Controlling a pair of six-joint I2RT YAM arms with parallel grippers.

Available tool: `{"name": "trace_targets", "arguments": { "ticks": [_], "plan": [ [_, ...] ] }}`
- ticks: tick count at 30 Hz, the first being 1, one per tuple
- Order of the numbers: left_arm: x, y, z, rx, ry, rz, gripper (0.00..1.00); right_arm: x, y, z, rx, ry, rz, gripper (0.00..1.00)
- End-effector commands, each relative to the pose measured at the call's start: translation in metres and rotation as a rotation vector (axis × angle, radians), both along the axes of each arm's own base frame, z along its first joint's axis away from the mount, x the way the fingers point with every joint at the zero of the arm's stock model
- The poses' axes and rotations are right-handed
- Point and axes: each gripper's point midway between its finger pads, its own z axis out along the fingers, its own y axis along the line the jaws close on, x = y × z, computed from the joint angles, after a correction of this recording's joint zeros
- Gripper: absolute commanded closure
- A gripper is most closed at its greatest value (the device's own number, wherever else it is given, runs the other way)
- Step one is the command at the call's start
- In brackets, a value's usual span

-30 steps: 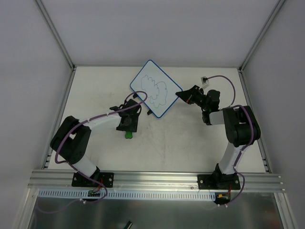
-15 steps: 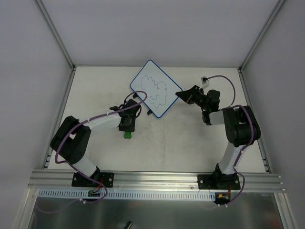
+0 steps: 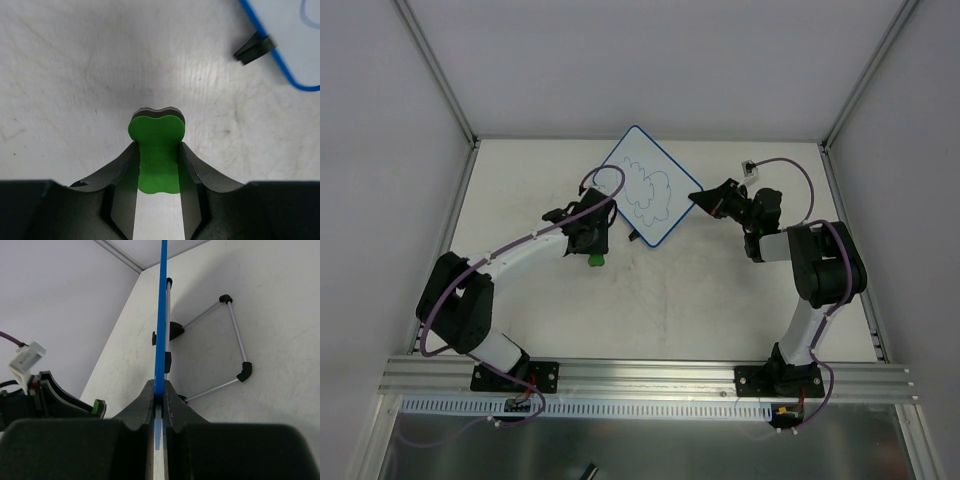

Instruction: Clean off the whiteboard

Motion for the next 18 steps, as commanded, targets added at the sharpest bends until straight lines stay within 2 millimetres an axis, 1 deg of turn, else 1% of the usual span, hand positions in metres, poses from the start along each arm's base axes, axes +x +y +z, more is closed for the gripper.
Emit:
{"name": "trace_targets", "arguments": {
  "ticks": [1, 2, 3, 4, 5, 6, 8, 9, 10, 11, 12, 13, 14, 15, 17, 18],
  "plan": [
    [0.028, -0.010, 0.054, -0.066, -0.153, 0.062, 1.00, 0.007, -0.004, 0.018, -0.017, -0.113, 0.001, 1.00],
    [0.035, -0.008, 0.061, -0.058, -0.179, 0.086, 1.00, 0.007, -0.004, 0.018, -0.017, -0.113, -0.001, 1.00],
    [0.044, -0.012, 0.071, -0.069, -0.207, 0.101, 1.00, 0.007, -0.004, 0.018, -0.017, -0.114, -0.001, 1.00],
    [0.050, -0.012, 0.077, -0.067, -0.227, 0.115, 1.00, 0.007, -0.004, 0.017, -0.017, -0.111, -0.001, 1.00],
    [0.063, -0.014, 0.095, -0.074, -0.275, 0.139, 1.00, 0.007, -0.004, 0.018, -0.017, -0.113, -0.001, 1.00],
    [0.071, -0.015, 0.094, -0.066, -0.277, 0.150, 1.00, 0.007, -0.004, 0.018, -0.017, -0.114, -0.001, 1.00],
    [0.088, -0.015, 0.101, -0.075, -0.292, 0.170, 1.00, 0.006, -0.004, 0.020, -0.018, -0.120, -0.001, 1.00],
    [0.102, -0.024, 0.109, -0.103, -0.296, 0.161, 1.00, 0.006, -0.004, 0.019, -0.019, -0.117, -0.001, 1.00],
    [0.111, -0.026, 0.111, -0.118, -0.299, 0.164, 1.00, 0.006, -0.005, 0.019, -0.019, -0.116, -0.002, 1.00],
    [0.121, -0.022, 0.114, -0.130, -0.303, 0.180, 1.00, 0.006, -0.004, 0.018, -0.019, -0.115, -0.001, 1.00],
    [0.137, -0.027, 0.119, -0.144, -0.311, 0.179, 1.00, 0.007, -0.004, 0.019, -0.019, -0.118, -0.001, 1.00],
    [0.145, -0.033, 0.121, -0.166, -0.310, 0.162, 1.00, 0.007, -0.004, 0.020, -0.018, -0.120, 0.001, 1.00],
    [0.153, -0.033, 0.124, -0.170, -0.319, 0.161, 1.00, 0.006, -0.004, 0.020, -0.019, -0.118, 0.002, 1.00],
    [0.168, -0.036, 0.129, -0.164, -0.337, 0.152, 1.00, 0.005, -0.003, 0.020, -0.019, -0.118, 0.005, 1.00],
    [0.183, -0.039, 0.135, -0.163, -0.358, 0.142, 1.00, 0.006, -0.003, 0.022, -0.019, -0.124, 0.005, 1.00],
    [0.197, -0.041, 0.140, -0.167, -0.379, 0.143, 1.00, 0.005, -0.003, 0.023, -0.024, -0.131, 0.005, 1.00]
  ]
}}
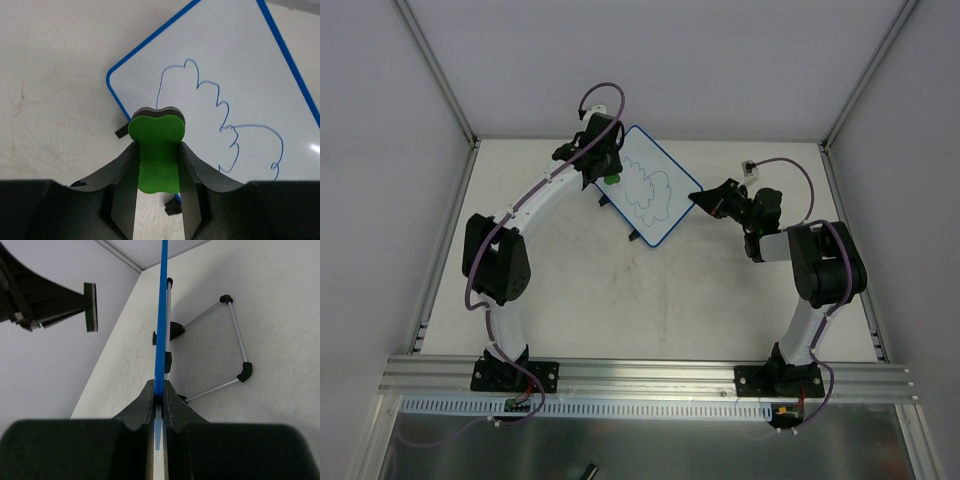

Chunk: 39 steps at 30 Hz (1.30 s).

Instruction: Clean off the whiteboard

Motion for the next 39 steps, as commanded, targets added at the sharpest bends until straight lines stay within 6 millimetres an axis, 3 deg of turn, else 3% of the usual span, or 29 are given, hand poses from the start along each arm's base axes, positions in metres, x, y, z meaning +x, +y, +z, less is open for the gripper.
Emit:
{"name": "trace_targets", "arguments": {
  "ticks": [1, 2, 3, 5, 6, 13, 16, 24, 33, 39],
  "plan": [
    [0.031, -0.008, 0.026, -0.014, -0.066, -0.033, 1.00, 0.004, -0.004, 0.023, -0.029, -0.133, 0.003, 1.00],
    [0.040, -0.013, 0.040, -0.048, -0.094, -0.047, 1.00, 0.004, -0.004, 0.025, -0.033, -0.136, 0.000, 1.00],
    [0.051, -0.010, 0.030, -0.062, -0.075, -0.042, 1.00, 0.004, -0.004, 0.025, -0.034, -0.136, 0.000, 1.00],
    [0.063, -0.019, 0.038, -0.135, -0.083, -0.090, 1.00, 0.002, 0.000, 0.028, -0.037, -0.146, 0.012, 1.00],
    [0.070, -0.020, 0.027, -0.150, -0.061, -0.094, 1.00, 0.002, 0.000, 0.028, -0.039, -0.146, 0.011, 1.00],
    [0.090, -0.031, 0.011, -0.179, -0.072, -0.148, 1.00, -0.003, 0.009, 0.027, -0.053, -0.148, 0.031, 1.00],
    [0.094, -0.047, 0.005, -0.189, -0.084, -0.252, 1.00, -0.004, 0.010, 0.026, -0.059, -0.148, 0.036, 1.00],
    [0.107, -0.040, -0.003, -0.150, -0.123, -0.209, 1.00, -0.010, 0.013, 0.027, -0.079, -0.158, 0.044, 1.00],
    [0.110, -0.061, -0.006, -0.159, -0.148, -0.292, 1.00, -0.009, 0.014, 0.025, -0.085, -0.157, 0.047, 1.00],
    [0.108, -0.073, -0.017, -0.199, -0.126, -0.338, 1.00, -0.009, 0.014, 0.024, -0.085, -0.155, 0.051, 1.00]
  ]
}}
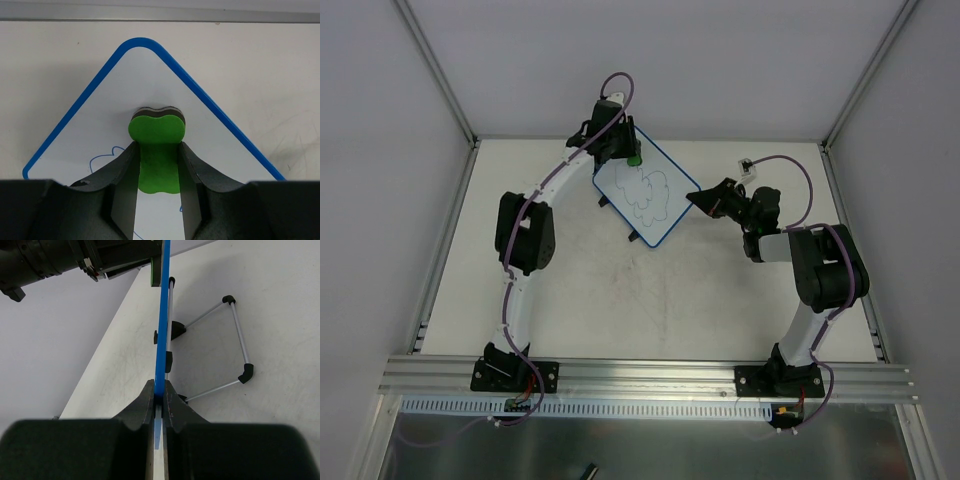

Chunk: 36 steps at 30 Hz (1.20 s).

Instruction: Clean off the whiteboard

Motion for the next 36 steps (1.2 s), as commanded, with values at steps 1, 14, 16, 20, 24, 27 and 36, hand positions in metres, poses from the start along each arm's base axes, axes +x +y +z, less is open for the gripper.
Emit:
{"name": "trace_targets", "arguments": {
  "ticks": [1, 14, 16, 20, 24, 27, 36],
  "plan": [
    [0.005, -0.021, 0.009, -0.042, -0.043, -0.080, 1.00, -0.004, 0.006, 0.019, -0.040, -0.115, 0.034, 1.00],
    [-0.015, -0.061, 0.010, 0.007, -0.093, -0.230, 1.00, -0.002, 0.006, 0.019, -0.039, -0.116, 0.034, 1.00],
    [-0.018, -0.066, 0.009, 0.010, -0.095, -0.251, 1.00, -0.002, 0.006, 0.019, -0.041, -0.116, 0.034, 1.00],
    [-0.021, -0.064, 0.007, 0.026, -0.092, -0.228, 1.00, -0.003, 0.007, 0.019, -0.040, -0.117, 0.035, 1.00],
    [-0.016, -0.044, -0.002, 0.051, -0.068, -0.139, 1.00, -0.003, 0.006, 0.020, -0.044, -0.123, 0.031, 1.00],
    [-0.016, -0.033, -0.009, 0.021, -0.031, -0.100, 1.00, -0.004, 0.006, 0.021, -0.045, -0.125, 0.032, 1.00],
    [-0.016, 0.024, -0.048, -0.006, 0.096, 0.039, 1.00, -0.005, 0.006, 0.024, -0.044, -0.133, 0.035, 1.00]
  ]
}}
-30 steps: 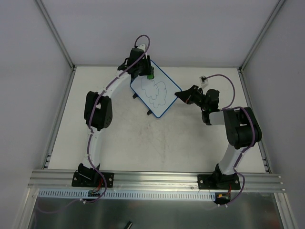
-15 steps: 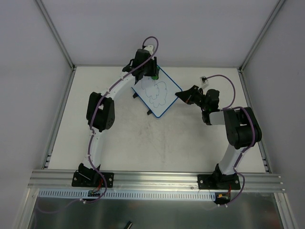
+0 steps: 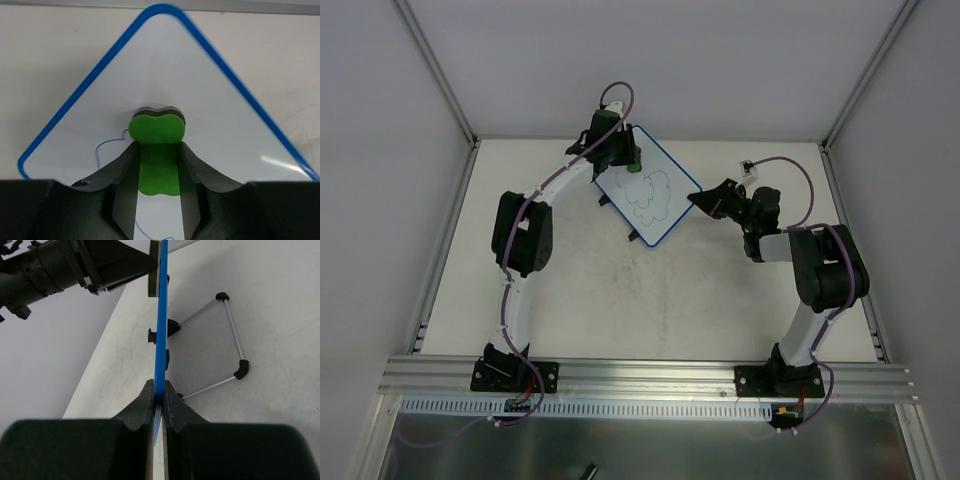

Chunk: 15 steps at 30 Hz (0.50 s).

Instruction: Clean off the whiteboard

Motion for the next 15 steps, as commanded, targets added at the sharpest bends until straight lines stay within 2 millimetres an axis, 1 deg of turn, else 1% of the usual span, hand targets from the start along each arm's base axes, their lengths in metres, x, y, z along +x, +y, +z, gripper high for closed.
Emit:
{"name": "trace_targets", "arguments": {
  "ticks": [1, 2, 3, 5, 7, 10, 14, 15],
  "plan": [
    [-0.011, 0.036, -0.028, 0.000, 0.116, 0.093, 1.00, -0.007, 0.009, 0.030, -0.046, -0.176, 0.061, 1.00],
    [-0.009, 0.047, -0.031, -0.003, 0.125, 0.119, 1.00, -0.008, 0.010, 0.031, -0.045, -0.175, 0.062, 1.00],
    [-0.011, 0.053, -0.037, 0.001, 0.140, 0.132, 1.00, -0.007, 0.010, 0.030, -0.045, -0.173, 0.061, 1.00],
    [-0.010, 0.064, -0.041, 0.005, 0.150, 0.162, 1.00, -0.008, 0.010, 0.031, -0.045, -0.176, 0.062, 1.00],
    [-0.011, 0.076, -0.052, -0.004, 0.182, 0.198, 1.00, -0.008, 0.010, 0.034, -0.045, -0.183, 0.063, 1.00],
    [-0.011, 0.080, -0.063, -0.050, 0.225, 0.198, 1.00, -0.009, 0.009, 0.034, -0.046, -0.184, 0.060, 1.00],
    [-0.008, 0.074, -0.067, -0.078, 0.240, 0.176, 1.00, -0.009, 0.010, 0.034, -0.047, -0.185, 0.063, 1.00],
    [-0.008, 0.075, -0.067, -0.080, 0.242, 0.179, 1.00, -0.010, 0.010, 0.033, -0.046, -0.183, 0.064, 1.00]
  ]
}}
